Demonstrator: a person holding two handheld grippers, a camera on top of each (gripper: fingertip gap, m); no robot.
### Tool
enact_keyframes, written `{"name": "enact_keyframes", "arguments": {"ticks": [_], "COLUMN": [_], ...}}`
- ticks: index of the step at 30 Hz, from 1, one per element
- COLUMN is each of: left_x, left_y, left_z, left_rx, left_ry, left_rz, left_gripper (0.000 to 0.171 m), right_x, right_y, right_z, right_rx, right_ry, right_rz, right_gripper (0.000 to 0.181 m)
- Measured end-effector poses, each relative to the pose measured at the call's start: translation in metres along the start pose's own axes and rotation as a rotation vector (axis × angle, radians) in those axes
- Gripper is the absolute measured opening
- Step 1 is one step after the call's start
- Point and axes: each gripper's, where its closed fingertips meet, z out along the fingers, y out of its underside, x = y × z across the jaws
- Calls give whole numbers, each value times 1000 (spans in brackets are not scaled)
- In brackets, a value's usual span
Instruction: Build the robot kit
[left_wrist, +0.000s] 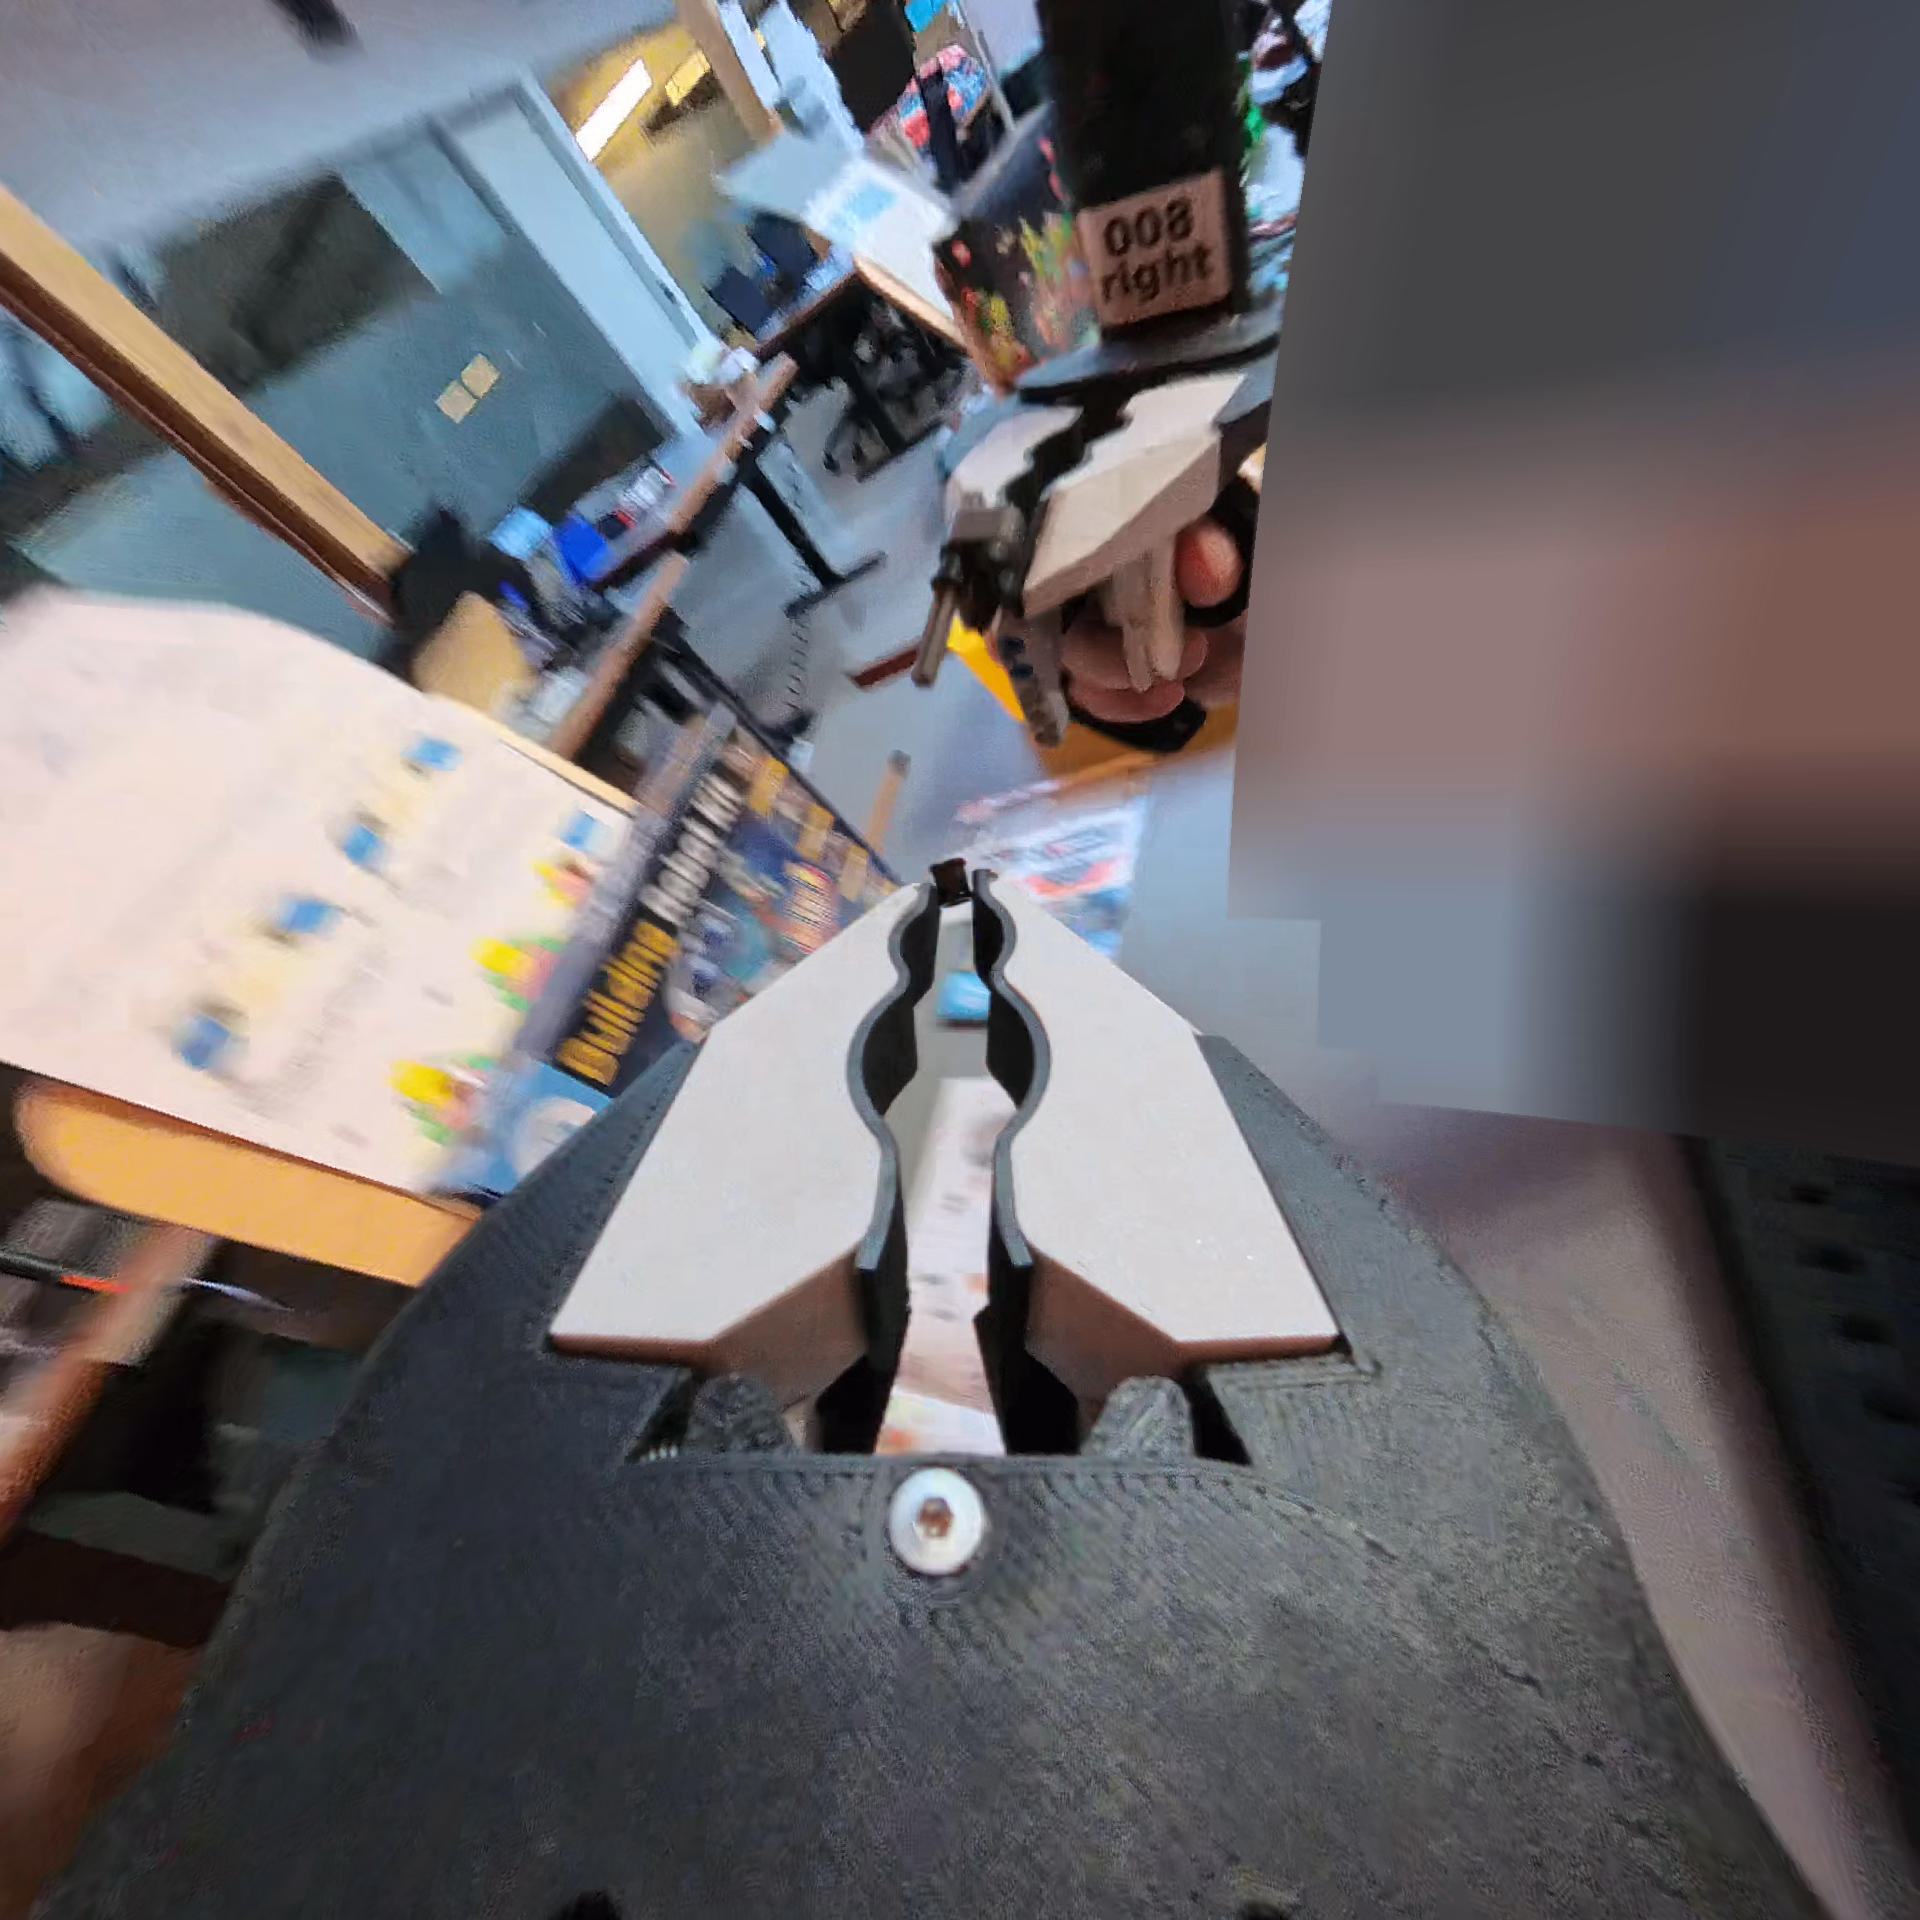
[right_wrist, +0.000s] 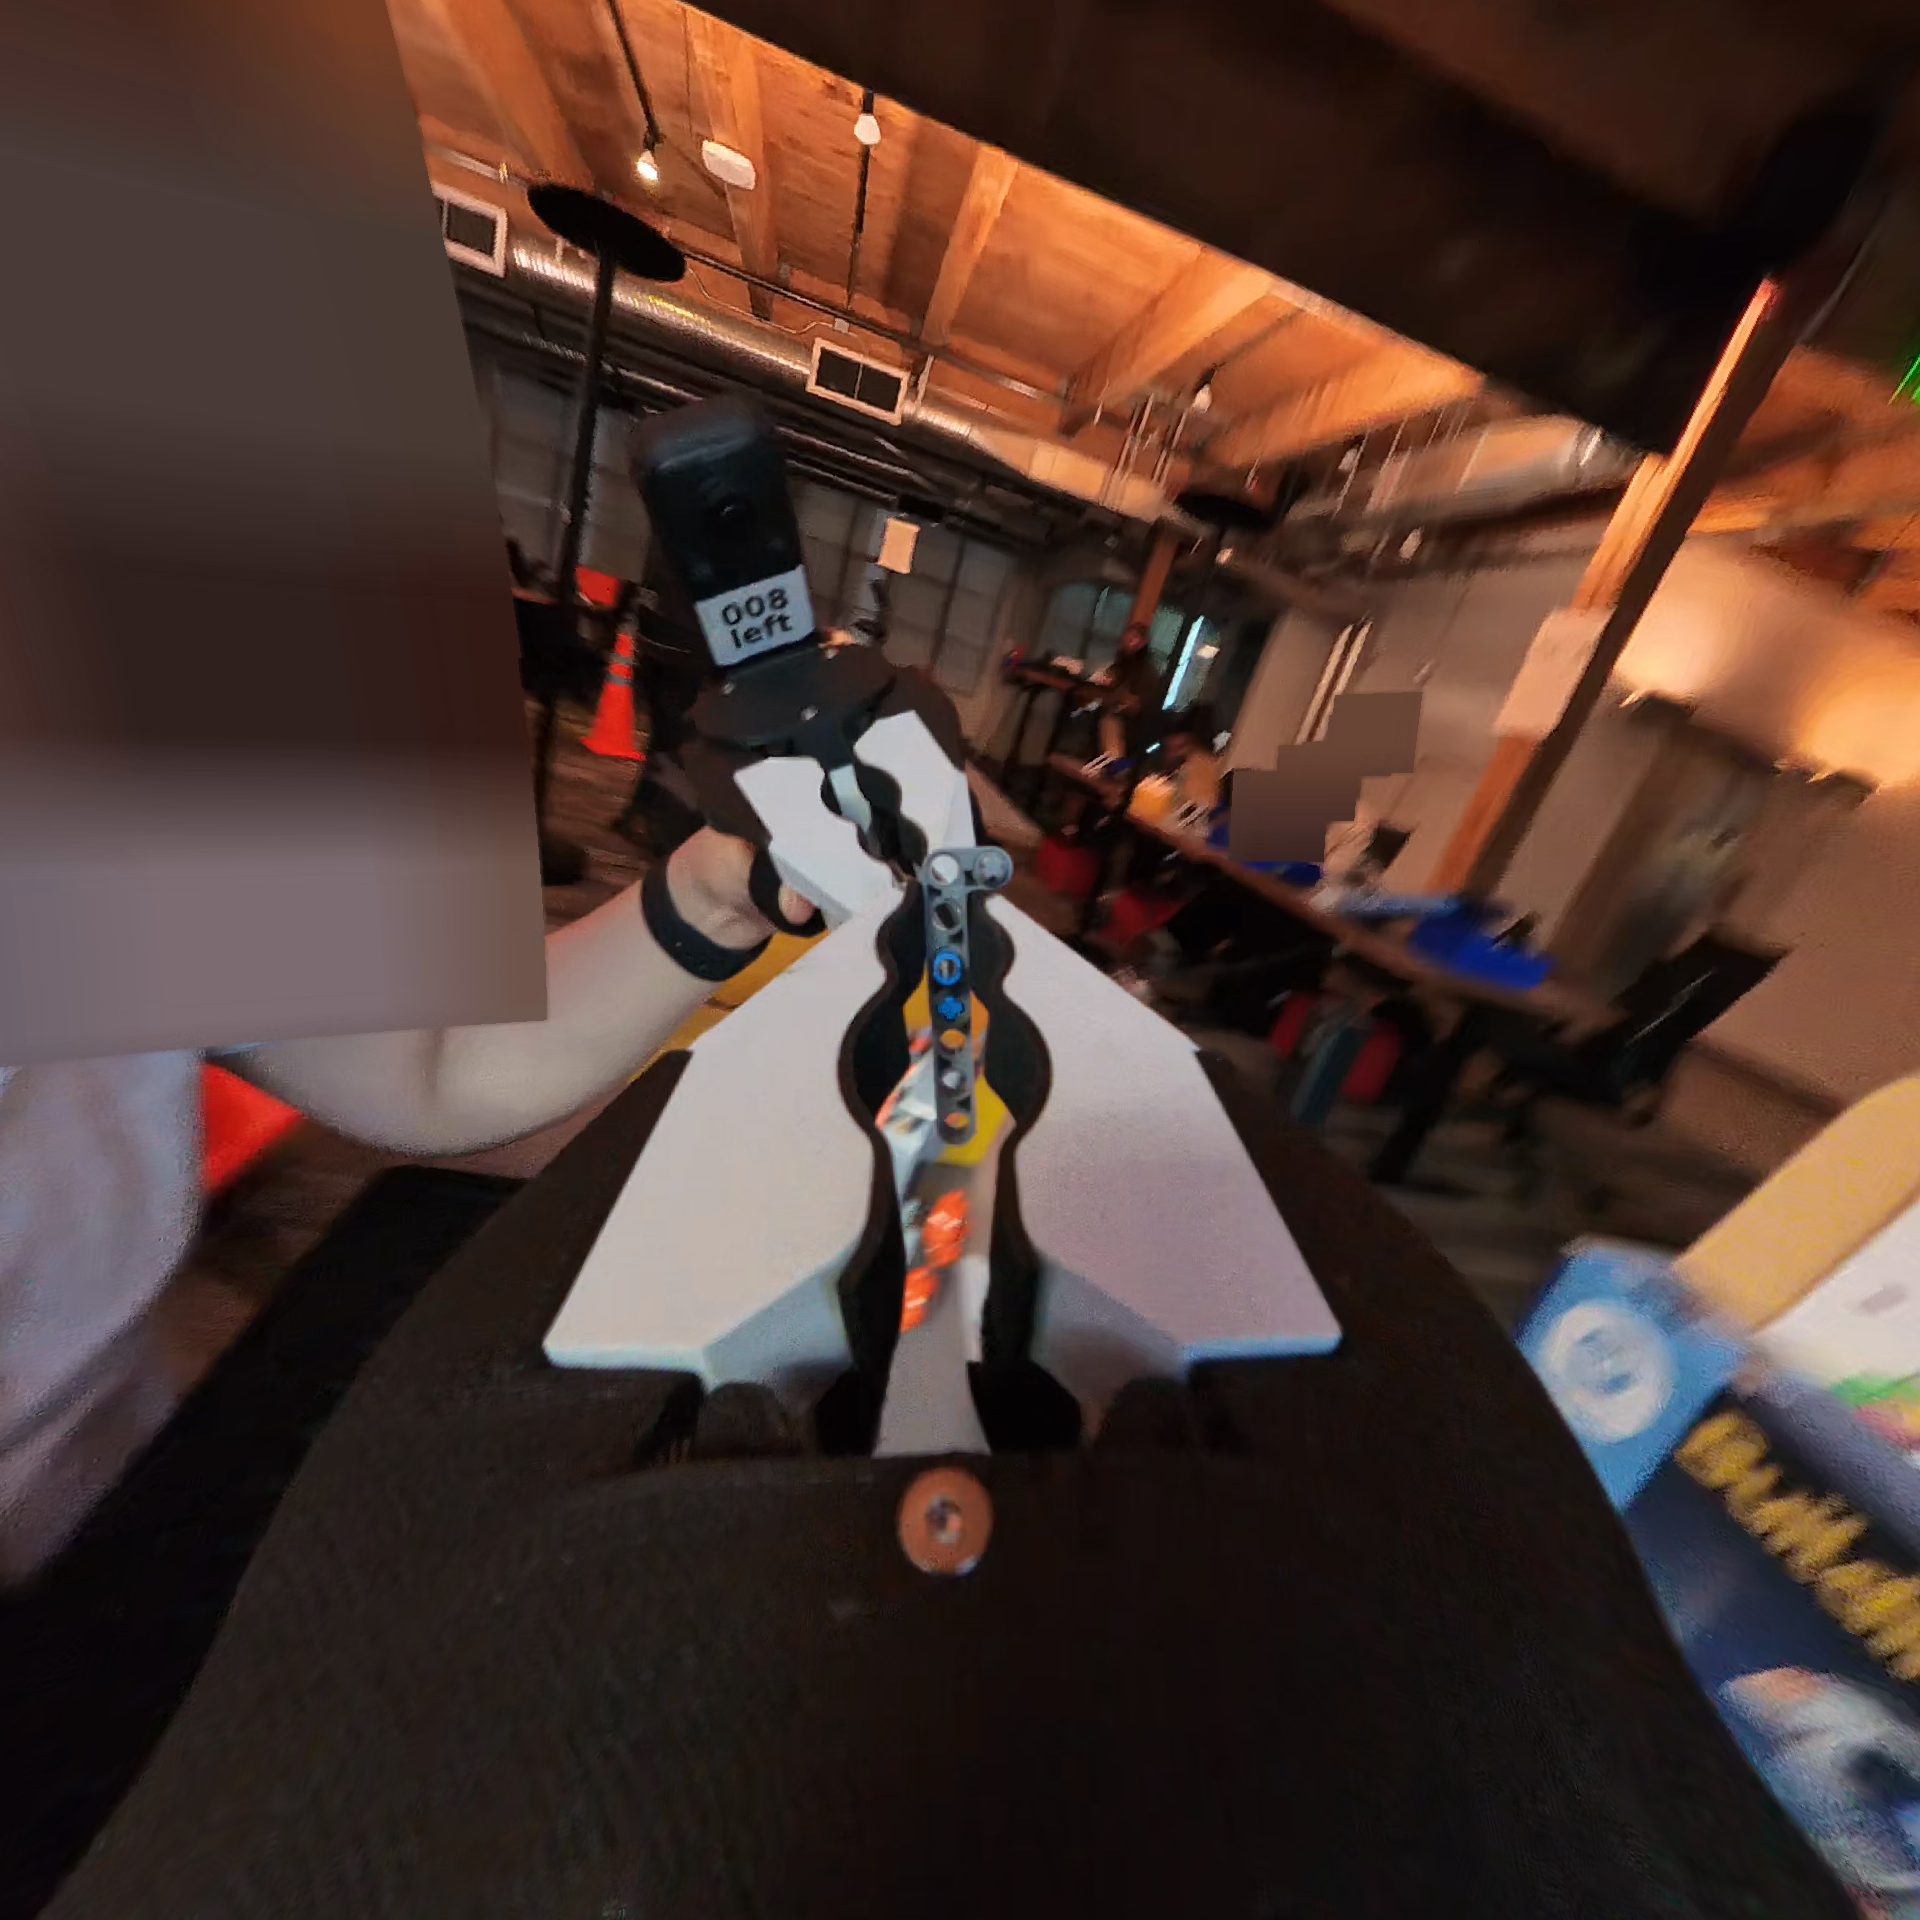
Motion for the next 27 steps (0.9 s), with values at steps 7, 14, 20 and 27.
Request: {"name": "enact_keyframes", "arguments": {"ticks": [7, 14, 20, 27], "left_x": [-37, -22, -14, -7], "left_y": [-36, -45, -47, -49], "left_z": [8, 12, 10, -1], "left_rx": [45, 224, 323, 412], "left_ry": [-384, -304, -263, -202], "left_rz": [359, 398, 435, 389], "left_gripper": [4, 4, 4, 3], "right_x": [-9, 9, 2, -13], "right_y": [-60, -41, -38, -32], "right_z": [-10, -8, 6, 16], "right_rx": [16, -97, -100, -97], "right_ry": [69, 174, 160, 86], "right_rz": [-269, -240, -170, -114], "right_gripper": [5, 6, 6, 6]}}
